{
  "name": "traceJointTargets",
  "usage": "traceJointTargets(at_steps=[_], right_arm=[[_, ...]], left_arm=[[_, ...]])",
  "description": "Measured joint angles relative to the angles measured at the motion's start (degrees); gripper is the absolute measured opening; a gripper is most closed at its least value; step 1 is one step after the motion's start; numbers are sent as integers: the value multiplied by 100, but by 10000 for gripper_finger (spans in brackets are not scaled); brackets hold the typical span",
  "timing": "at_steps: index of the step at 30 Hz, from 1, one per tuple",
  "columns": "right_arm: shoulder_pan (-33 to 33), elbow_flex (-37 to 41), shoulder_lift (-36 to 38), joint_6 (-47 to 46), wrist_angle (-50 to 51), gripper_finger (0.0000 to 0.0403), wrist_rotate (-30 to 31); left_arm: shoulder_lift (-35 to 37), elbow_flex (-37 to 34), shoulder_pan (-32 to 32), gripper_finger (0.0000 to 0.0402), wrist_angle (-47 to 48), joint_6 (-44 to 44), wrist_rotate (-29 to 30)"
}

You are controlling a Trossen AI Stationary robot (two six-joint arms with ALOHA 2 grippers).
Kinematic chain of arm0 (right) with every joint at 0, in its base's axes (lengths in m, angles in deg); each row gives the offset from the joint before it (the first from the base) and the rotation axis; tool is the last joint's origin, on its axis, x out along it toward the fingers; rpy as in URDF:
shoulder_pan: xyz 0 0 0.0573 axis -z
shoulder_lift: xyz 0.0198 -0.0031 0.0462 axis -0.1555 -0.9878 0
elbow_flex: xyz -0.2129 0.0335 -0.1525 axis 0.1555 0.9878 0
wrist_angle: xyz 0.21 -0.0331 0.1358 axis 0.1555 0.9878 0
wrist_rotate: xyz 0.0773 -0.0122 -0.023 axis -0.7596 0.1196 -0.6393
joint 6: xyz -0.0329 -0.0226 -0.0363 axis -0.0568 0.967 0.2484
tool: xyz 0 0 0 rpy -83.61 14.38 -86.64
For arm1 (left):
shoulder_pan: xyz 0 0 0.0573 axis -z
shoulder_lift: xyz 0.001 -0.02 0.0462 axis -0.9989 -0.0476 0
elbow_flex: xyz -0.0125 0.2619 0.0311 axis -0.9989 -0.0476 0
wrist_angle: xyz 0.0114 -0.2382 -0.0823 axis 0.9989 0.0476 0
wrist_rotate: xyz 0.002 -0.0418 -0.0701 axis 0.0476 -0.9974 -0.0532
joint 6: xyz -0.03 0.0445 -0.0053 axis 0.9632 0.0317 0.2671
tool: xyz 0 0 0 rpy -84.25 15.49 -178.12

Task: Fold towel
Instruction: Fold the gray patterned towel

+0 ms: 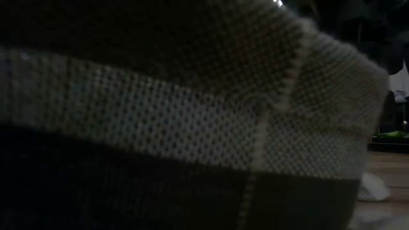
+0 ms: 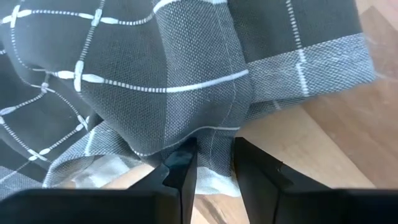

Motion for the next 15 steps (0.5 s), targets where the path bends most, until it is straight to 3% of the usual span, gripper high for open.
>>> traceJointTargets(at_steps=[9, 15], right_arm=[[-2, 7, -12, 21, 14, 12, -16], [-4, 7, -14, 30, -2, 20, -28]], left_arm=[[0, -47, -58, 194, -47, -442, 402], [0, -424, -168, 194, -581, -1462, 459]])
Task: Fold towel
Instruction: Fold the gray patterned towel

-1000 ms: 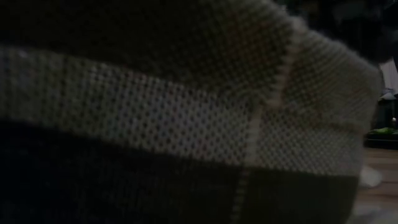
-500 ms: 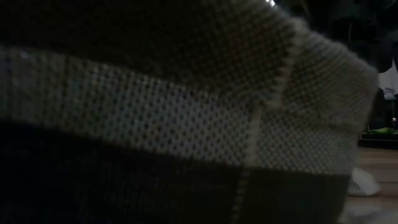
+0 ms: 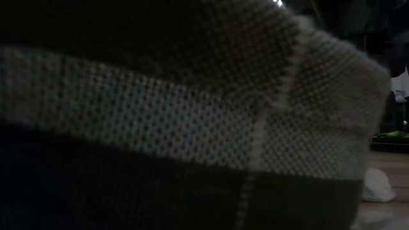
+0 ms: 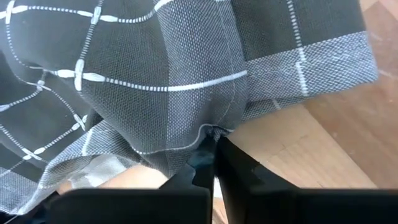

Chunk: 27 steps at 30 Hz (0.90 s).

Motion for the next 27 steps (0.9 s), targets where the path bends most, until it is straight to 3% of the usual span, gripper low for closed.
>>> traceJointTargets(at_steps=[9, 22, 27], right_arm=[[0, 0, 0, 80, 2, 5, 0], [0, 0, 0, 177, -2, 12, 2], [0, 0, 0, 284, -2, 11, -2]], left_arm=[[0, -424, -45, 194, -505, -1255, 245], [0, -757, -825, 194, -1094, -1615, 313], [0, -757, -1136, 194, -1105, -1825, 15]])
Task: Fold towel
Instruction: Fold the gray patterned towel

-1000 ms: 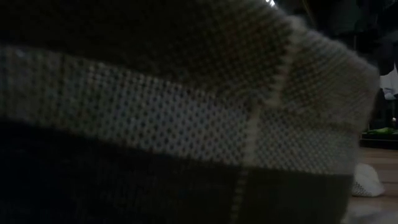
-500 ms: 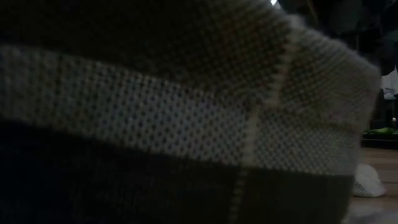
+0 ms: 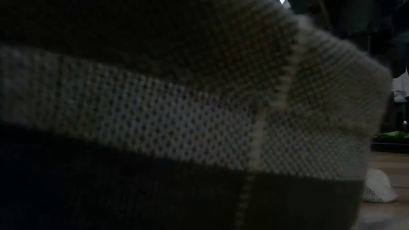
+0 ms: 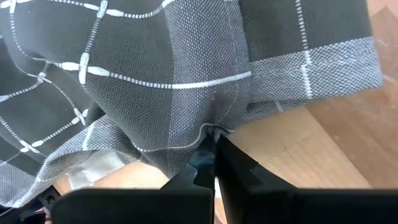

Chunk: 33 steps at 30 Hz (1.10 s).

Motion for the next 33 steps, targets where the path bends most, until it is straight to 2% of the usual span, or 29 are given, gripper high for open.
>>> traceJointTargets(at_steps=[9, 22, 28, 33], right_arm=[[0, 0, 0, 44, -12, 10, -2], [-2, 0, 0, 113, -60, 10, -9], [-7, 0, -11, 174, -305, 10, -31], [-9, 0, -11, 175, -291, 10, -47]], left_arm=[[-30, 0, -222, 194, -39, -170, -652], [-1039, 24, -243, 194, -161, -468, -720], [-1275, 37, -241, 193, -182, -465, -1384], [-1274, 26, -241, 157, -163, -416, -1515]])
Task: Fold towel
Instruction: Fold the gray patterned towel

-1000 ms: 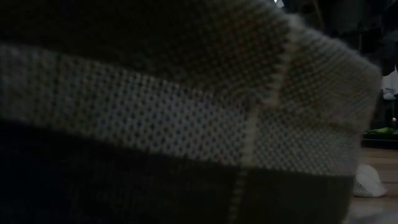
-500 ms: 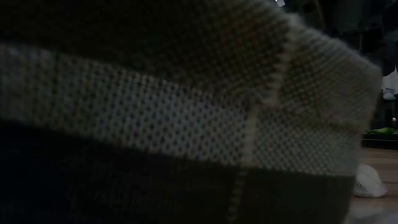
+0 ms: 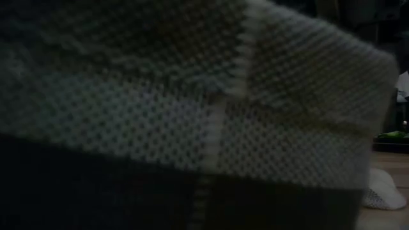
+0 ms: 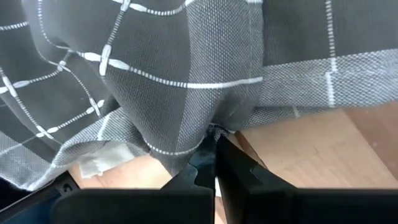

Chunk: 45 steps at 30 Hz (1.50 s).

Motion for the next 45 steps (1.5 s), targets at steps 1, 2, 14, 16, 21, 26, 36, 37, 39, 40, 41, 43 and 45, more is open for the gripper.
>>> traceJointTargets(at_steps=[1, 2, 14, 16, 21, 26, 36, 37, 39, 40, 41, 43, 45], right_arm=[[2, 0, 0, 2, 0, 10, -24], [2, 0, 0, 2, 5, 10, -58], [2, 0, 2, 16, 20, 1, -100], [2, 0, 7, 47, 20, 1, -89], [2, -141, 74, 351, 178, 1, 270], [9, -723, 190, 713, 1238, 0, 658], [9, -2436, 188, 721, 4772, 0, 1844], [9, -2653, 188, 717, 5146, 0, 1988], [9, -3114, 188, 598, 5868, 0, 2290], [9, -3341, 188, 521, 6172, 0, 2446], [9, -3560, 190, 442, 6343, 0, 2594], [9, -3753, 367, 581, 6236, 0, 2858], [9, -3968, 531, 575, 6238, 0, 3151]], left_arm=[[0, 0, 2, 146, 2, 0, -17], [0, 0, 4, 133, 4, 0, -36], [7, 409, 10, 10, 576, 277, -48], [14, 572, 11, 5, 957, 288, -44], [117, 1000, 11, 3, 1601, 297, -43], [409, 1392, 52, 2, 2171, 297, -35], [1385, 2608, 379, 1, 3026, 707, -14], [1496, 2757, 422, 1, 3084, 777, -12], [1715, 3068, 483, 0, 3118, 889, -10], [1820, 3232, 514, 0, 3103, 940, -9], [1921, 3392, 541, 0, 3093, 1002, 6], [2114, 3745, 582, 0, 3004, 1059, 148], [2278, 4099, 600, 0, 2794, 1065, 342]])
